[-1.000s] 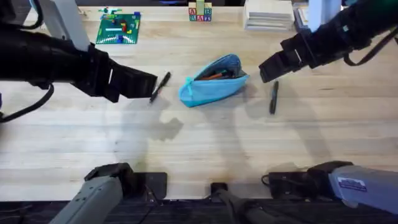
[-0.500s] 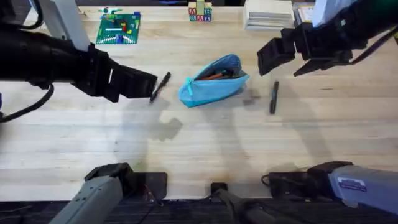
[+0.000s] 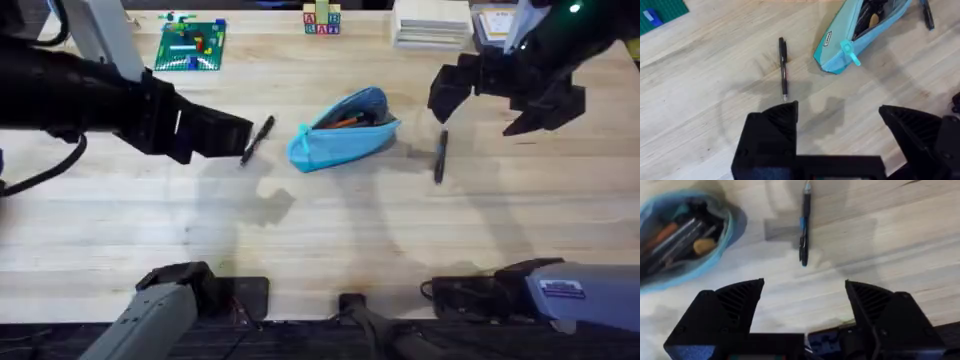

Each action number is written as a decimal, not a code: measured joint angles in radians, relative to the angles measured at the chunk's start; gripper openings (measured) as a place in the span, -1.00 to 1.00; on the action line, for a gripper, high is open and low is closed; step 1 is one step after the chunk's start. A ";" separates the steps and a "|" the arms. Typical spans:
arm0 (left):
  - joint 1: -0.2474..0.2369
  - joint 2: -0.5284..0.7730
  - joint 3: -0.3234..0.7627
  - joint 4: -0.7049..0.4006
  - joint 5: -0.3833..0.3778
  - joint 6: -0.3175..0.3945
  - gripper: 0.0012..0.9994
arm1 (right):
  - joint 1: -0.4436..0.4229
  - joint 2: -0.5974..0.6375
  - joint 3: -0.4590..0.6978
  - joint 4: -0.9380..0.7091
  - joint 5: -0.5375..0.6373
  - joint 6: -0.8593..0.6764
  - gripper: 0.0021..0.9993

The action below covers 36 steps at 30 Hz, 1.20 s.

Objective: Unzip the bag, pick up the pens from the table one at a time and place them inside, then zip the bag closed.

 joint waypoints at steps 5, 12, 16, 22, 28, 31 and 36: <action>0.000 0.000 0.000 0.000 0.000 0.000 0.99 | -0.020 0.003 -0.089 0.094 0.036 0.081 0.99; 0.000 0.000 0.000 0.000 0.000 0.000 0.99 | -0.068 0.004 -0.243 0.246 0.025 0.120 0.99; 0.000 0.000 0.000 0.000 0.000 0.000 0.99 | -0.074 0.004 -0.356 0.380 0.017 0.124 0.99; 0.000 0.000 0.000 0.000 0.001 0.000 0.99 | -0.074 0.006 -0.454 0.465 0.014 0.147 0.99; 0.000 0.000 0.000 0.000 0.001 0.000 0.99 | -0.074 0.037 -0.467 0.510 0.014 0.151 0.99; 0.000 0.000 0.000 0.000 0.001 0.000 0.99 | -0.074 0.081 -0.467 0.527 0.014 0.153 0.99; 0.000 0.000 0.000 0.000 0.001 0.000 0.99 | -0.075 0.111 -0.461 0.541 0.003 0.154 0.90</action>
